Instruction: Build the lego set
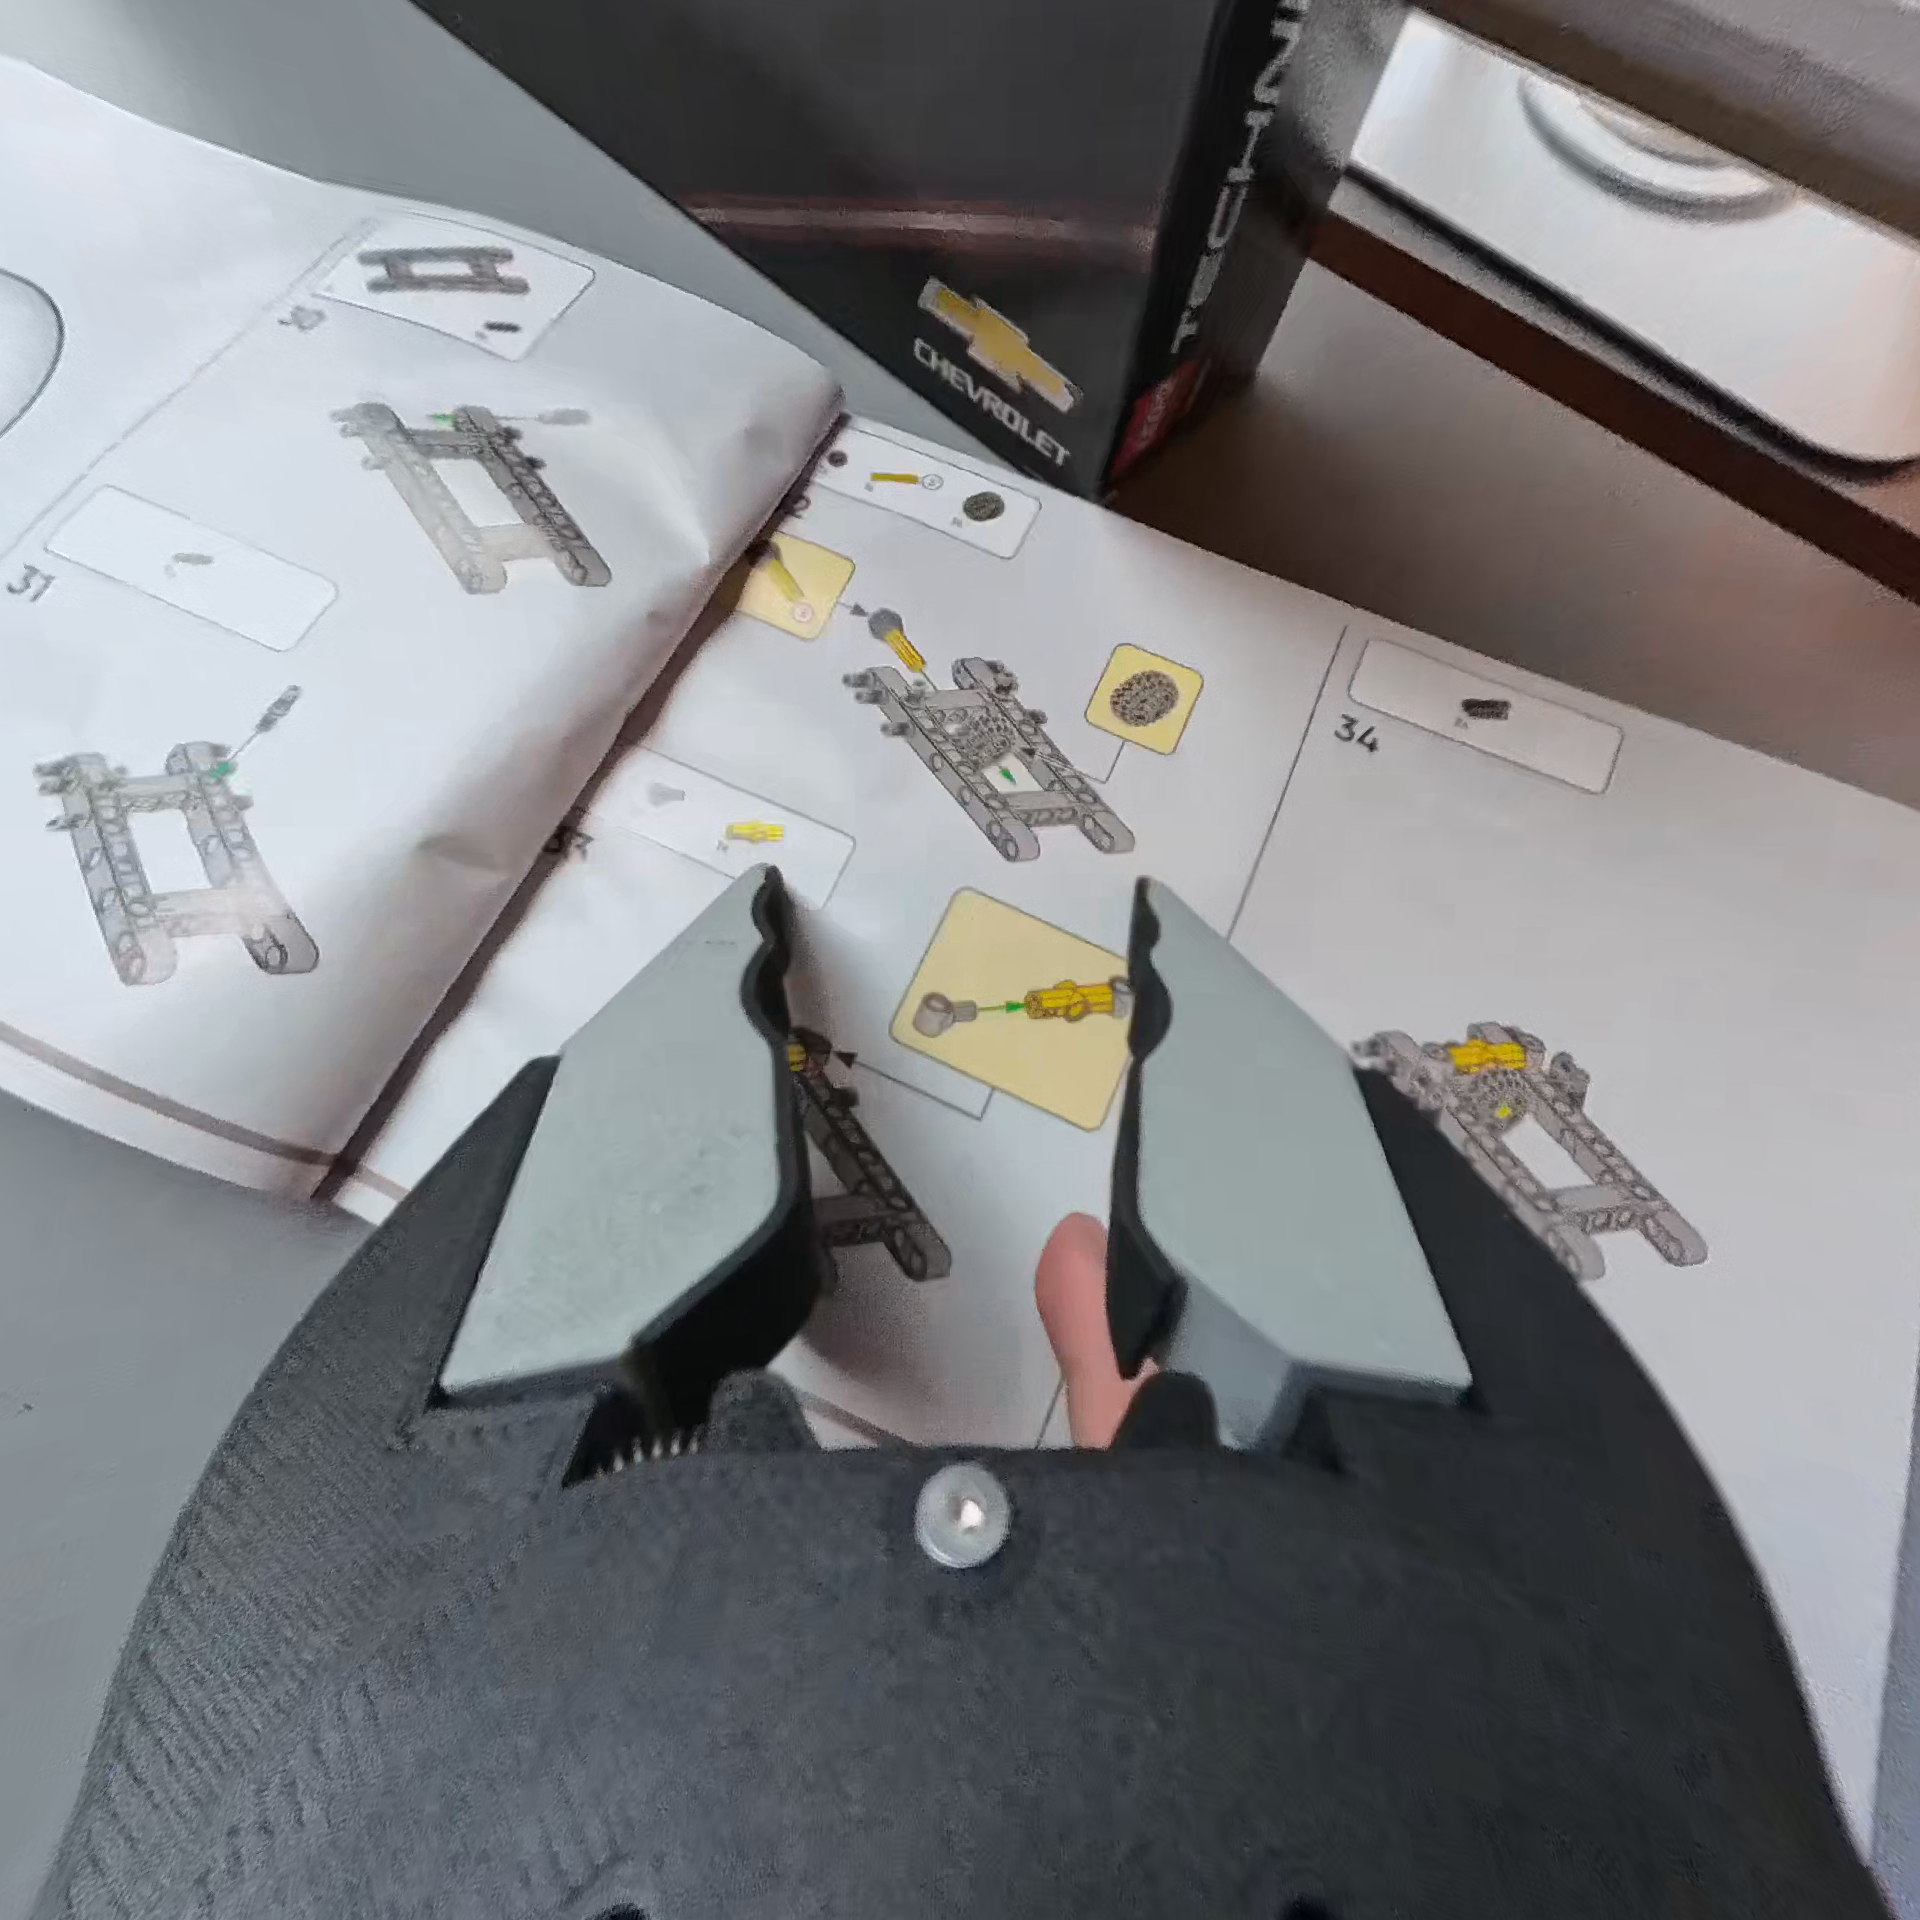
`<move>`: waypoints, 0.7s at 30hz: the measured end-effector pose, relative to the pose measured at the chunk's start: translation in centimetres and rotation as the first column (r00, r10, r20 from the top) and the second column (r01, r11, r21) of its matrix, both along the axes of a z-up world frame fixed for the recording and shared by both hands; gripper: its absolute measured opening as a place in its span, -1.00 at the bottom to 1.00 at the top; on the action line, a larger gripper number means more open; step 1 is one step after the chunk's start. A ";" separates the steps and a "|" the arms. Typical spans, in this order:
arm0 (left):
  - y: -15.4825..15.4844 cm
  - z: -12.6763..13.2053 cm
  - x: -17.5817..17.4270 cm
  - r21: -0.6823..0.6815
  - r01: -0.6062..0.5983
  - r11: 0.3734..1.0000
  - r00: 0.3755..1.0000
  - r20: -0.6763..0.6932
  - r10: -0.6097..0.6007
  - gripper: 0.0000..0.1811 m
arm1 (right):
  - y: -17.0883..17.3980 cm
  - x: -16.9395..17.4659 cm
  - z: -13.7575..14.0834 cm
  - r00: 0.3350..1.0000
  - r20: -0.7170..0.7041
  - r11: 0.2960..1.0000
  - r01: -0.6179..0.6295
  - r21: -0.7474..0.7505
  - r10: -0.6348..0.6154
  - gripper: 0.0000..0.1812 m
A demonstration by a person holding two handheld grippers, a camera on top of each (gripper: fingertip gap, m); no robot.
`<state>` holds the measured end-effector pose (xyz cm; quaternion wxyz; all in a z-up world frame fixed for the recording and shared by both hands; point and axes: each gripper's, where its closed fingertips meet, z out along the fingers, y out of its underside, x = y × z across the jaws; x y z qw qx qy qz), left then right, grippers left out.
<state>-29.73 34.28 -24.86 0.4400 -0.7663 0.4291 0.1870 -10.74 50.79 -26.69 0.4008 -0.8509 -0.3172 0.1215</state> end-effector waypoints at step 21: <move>-4.3 7.1 -14.2 0.028 -0.363 0.931 0.890 0.306 0.338 -0.65 | -3.9 -0.4 6.7 0.985 -0.152 0.961 -0.043 0.272 0.087 -0.10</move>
